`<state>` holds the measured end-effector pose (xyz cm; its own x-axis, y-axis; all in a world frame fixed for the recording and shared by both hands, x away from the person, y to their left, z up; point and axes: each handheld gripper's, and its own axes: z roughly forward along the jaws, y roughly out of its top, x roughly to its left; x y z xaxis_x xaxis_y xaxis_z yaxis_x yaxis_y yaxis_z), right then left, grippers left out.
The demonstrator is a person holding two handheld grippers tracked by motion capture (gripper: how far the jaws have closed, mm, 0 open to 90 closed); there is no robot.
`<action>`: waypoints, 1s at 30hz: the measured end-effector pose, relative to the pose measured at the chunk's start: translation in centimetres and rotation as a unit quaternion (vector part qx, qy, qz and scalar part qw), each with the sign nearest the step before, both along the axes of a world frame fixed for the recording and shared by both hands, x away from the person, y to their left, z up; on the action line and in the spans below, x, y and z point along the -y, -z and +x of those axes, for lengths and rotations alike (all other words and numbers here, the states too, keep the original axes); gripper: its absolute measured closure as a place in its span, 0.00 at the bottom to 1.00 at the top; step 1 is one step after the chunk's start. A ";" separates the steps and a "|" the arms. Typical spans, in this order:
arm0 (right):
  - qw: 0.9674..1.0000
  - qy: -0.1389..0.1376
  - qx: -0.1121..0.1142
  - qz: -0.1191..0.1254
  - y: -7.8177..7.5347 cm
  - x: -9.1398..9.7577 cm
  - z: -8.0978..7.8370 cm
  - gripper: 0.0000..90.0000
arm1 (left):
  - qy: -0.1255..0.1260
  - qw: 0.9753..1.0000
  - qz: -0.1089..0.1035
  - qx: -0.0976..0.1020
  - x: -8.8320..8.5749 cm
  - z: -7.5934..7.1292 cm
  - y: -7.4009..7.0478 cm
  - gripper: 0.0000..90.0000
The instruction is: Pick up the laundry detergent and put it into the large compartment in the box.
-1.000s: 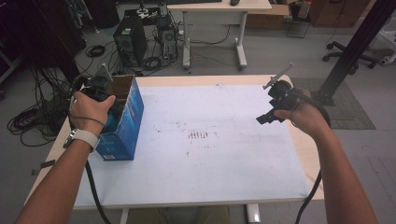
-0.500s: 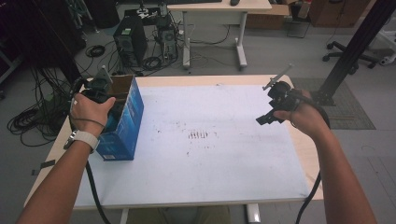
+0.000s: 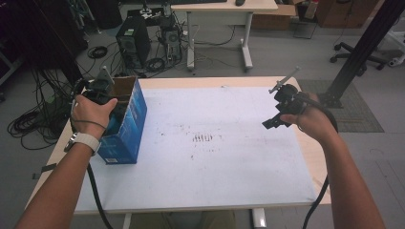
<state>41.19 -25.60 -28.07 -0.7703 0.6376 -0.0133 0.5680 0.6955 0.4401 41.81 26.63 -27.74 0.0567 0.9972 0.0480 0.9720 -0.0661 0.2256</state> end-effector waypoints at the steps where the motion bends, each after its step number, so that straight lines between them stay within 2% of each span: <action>1: 1.000 0.000 0.000 -0.001 0.0 0.0 0.0 0.11 | 0.001 1.000 0.000 0.000 0.0 0.0 0.0 0.40; 4: 1.000 -0.003 0.001 -0.001 0.1 0.0 -0.1 0.11 | 0.001 1.000 -0.006 0.000 -0.1 0.0 0.0 0.40; 30: 1.000 0.000 0.000 -0.001 0.2 0.4 -0.3 0.11 | 0.009 1.000 -0.011 -0.009 0.1 0.1 0.1 0.27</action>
